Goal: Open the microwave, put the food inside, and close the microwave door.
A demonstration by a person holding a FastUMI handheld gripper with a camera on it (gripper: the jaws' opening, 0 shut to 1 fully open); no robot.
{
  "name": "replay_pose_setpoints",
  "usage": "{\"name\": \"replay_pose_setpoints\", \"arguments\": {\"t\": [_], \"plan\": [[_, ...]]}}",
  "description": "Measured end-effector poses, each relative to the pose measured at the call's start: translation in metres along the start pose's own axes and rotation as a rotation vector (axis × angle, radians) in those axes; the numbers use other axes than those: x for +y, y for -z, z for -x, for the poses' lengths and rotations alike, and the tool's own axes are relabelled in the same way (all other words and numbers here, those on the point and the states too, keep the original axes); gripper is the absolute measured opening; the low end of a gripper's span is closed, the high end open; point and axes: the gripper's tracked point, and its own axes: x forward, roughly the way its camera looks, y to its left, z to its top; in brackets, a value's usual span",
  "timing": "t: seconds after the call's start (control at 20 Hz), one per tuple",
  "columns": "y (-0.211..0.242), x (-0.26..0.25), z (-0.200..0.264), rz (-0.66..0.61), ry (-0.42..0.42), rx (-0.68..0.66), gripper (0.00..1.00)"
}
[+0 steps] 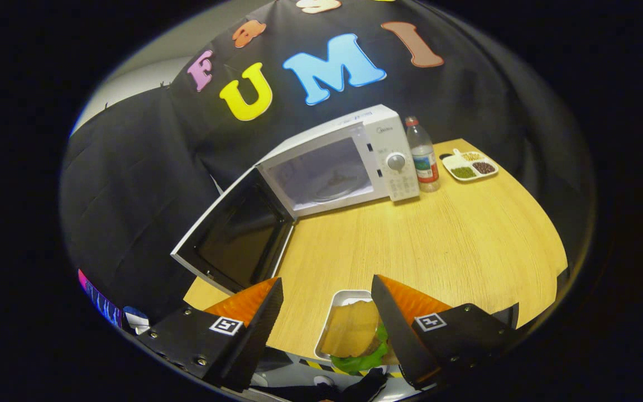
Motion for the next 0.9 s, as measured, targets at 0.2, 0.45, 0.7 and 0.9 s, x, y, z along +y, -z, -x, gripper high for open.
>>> {"name": "replay_pose_setpoints", "arguments": {"t": [0.2,0.45,0.7,0.9], "plan": [[0.022,-0.025,-0.007,-0.075,-0.016,0.078,0.96],[0.047,-0.039,-0.015,-0.206,-0.062,0.177,0.96],[0.066,-0.043,-0.021,-0.313,-0.079,0.24,0.87],[0.076,-0.045,-0.023,-0.388,-0.077,0.276,0.65]]}}
